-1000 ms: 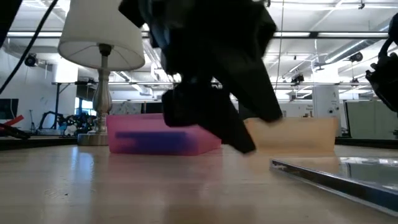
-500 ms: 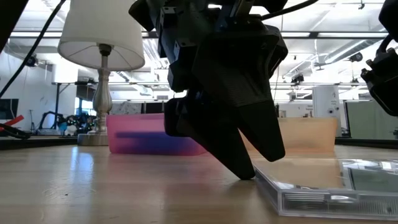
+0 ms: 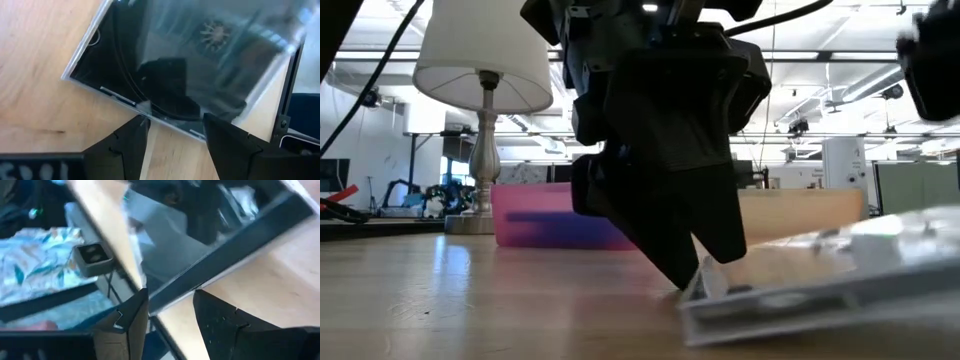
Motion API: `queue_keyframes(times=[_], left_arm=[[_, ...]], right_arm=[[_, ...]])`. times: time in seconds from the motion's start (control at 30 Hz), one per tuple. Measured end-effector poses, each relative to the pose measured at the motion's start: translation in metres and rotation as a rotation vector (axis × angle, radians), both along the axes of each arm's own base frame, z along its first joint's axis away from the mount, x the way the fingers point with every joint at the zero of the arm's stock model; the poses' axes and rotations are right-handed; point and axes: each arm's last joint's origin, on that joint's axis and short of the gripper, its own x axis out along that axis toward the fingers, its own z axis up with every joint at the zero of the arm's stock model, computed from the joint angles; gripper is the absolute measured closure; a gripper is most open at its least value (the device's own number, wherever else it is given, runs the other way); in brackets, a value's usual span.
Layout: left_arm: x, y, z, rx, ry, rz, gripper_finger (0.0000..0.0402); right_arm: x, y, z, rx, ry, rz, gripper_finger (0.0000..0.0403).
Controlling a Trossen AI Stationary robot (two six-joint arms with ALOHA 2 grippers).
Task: Pick & place jewel cases by type
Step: Put the black cd case into the orange bin
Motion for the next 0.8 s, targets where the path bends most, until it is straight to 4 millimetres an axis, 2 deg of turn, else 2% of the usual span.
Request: queue_keyframes(times=[0.23, 0.43, 0.73, 0.8], left_arm=[[-0.002, 0.0, 0.0, 0.01, 0.015, -0.002, 0.0223], [-0.003, 0.001, 0.002, 0.015, 0.023, 0.001, 0.0223], [-0.005, 0.002, 0.001, 0.027, 0.039, -0.005, 0.0223], [-0.005, 0.002, 0.001, 0.03, 0.04, -0.009, 0.0223]], right_arm=[[0.008, 0.008, 0.014, -0.013, -0.069, 0.024, 0.0252], [0.009, 0.006, 0.014, -0.053, -0.089, -0.022, 0.0252], [0.009, 0.004, 0.013, -0.111, -0.095, 0.014, 0.0252], [0.007, 0.003, 0.011, -0.105, -0.049, -0.003, 0.0252]])
